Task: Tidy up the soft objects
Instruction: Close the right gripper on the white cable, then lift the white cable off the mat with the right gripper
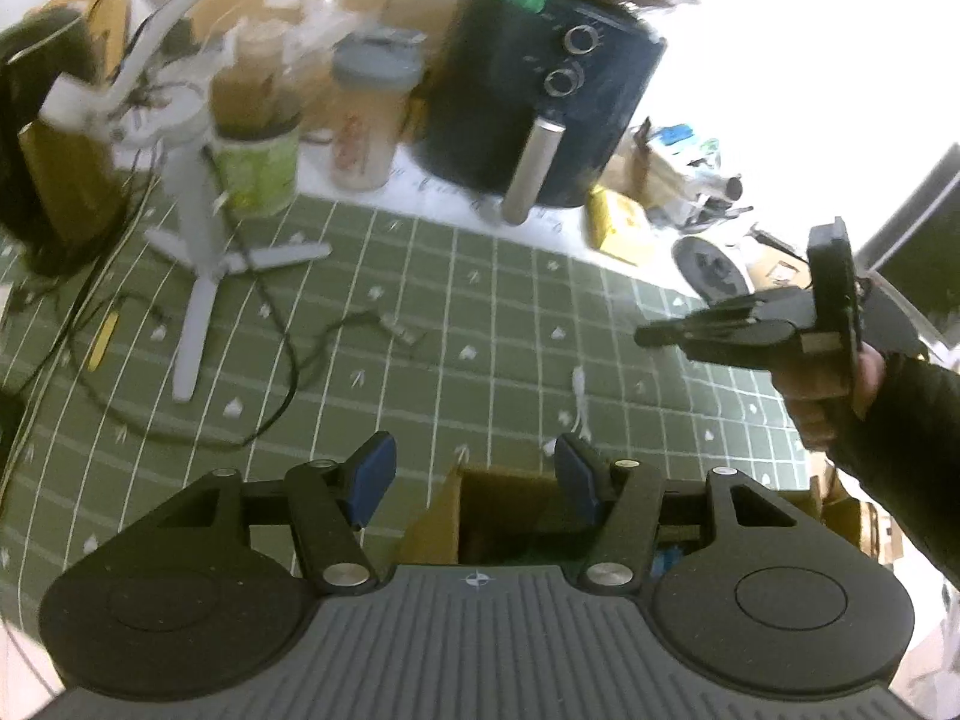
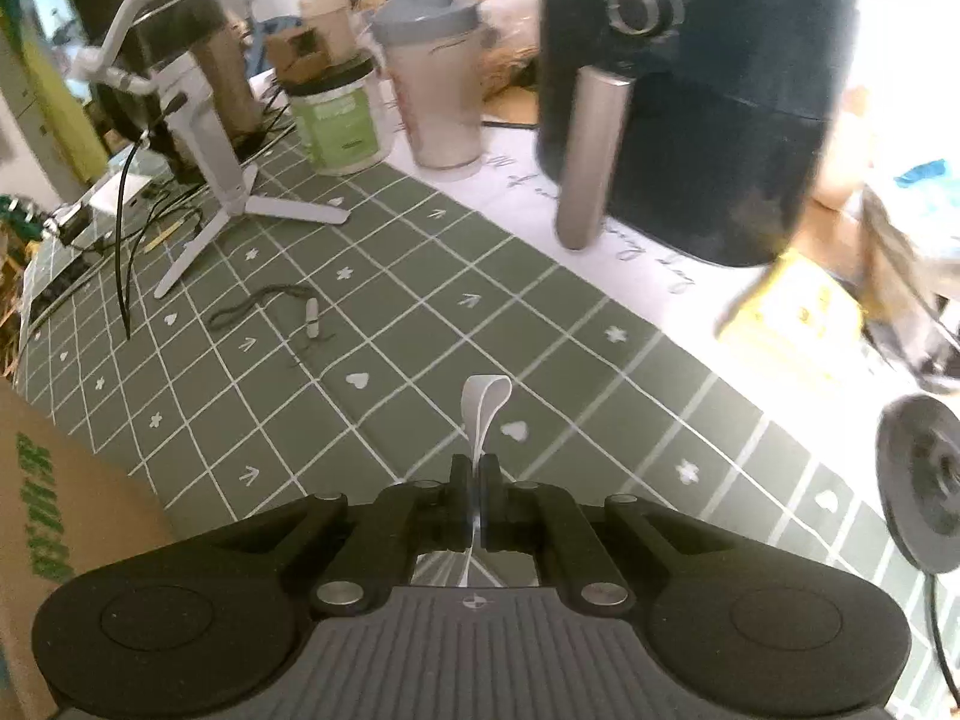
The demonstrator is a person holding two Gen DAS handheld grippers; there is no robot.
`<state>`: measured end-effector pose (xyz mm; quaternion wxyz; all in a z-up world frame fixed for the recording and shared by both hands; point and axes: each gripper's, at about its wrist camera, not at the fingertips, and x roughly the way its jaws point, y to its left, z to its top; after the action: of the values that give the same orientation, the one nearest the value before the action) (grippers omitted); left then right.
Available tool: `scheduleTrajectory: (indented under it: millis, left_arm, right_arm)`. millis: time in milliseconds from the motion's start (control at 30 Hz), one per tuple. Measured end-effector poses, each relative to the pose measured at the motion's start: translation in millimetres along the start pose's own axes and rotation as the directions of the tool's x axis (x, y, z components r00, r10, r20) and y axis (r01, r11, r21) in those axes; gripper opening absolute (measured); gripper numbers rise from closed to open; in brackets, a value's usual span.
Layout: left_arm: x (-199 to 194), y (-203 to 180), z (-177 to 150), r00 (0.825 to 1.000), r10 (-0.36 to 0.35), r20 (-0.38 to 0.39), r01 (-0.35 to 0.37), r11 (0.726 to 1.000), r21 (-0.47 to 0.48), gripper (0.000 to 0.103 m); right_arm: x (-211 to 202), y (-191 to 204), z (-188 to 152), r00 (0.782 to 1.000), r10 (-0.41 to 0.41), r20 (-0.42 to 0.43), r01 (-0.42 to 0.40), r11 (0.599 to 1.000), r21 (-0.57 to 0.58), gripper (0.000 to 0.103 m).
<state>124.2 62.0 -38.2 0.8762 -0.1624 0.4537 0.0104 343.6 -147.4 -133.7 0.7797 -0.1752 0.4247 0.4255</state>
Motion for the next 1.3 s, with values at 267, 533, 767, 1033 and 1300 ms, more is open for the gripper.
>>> scheduleTrajectory:
  millis: [267, 533, 767, 1033, 1300]
  left_arm:
    - [5, -5, 32, 0.997, -0.051, 0.056, 0.046, 0.995, 0.083, 0.058]
    - [28, 3, 54, 0.999, -0.035, 0.029, 0.031, 0.990, 0.137, 0.058]
    - [65, 24, 66, 0.998, -0.006, -0.062, 0.010, 0.999, 0.053, 0.058]
    - [112, 36, 79, 0.990, 0.001, -0.142, -0.004, 1.000, -0.018, 0.058]
    - [167, 54, 92, 0.970, 0.042, -0.239, -0.077, 0.987, -0.141, 0.057]
  right_arm:
    - [-47, 1, -13, 0.997, -0.066, 0.027, 0.064, 0.996, 0.069, 0.004]
    - [-81, 8, -30, 0.992, -0.111, 0.055, 0.102, 0.983, 0.149, 0.004]
    - [-100, 13, -44, 0.986, -0.153, 0.065, 0.137, 0.968, 0.211, 0.004]
    - [-119, 25, -63, 0.982, -0.174, 0.077, 0.146, 0.949, 0.281, 0.004]
    - [-141, 27, -75, 0.972, -0.210, 0.102, 0.165, 0.927, 0.337, 0.004]
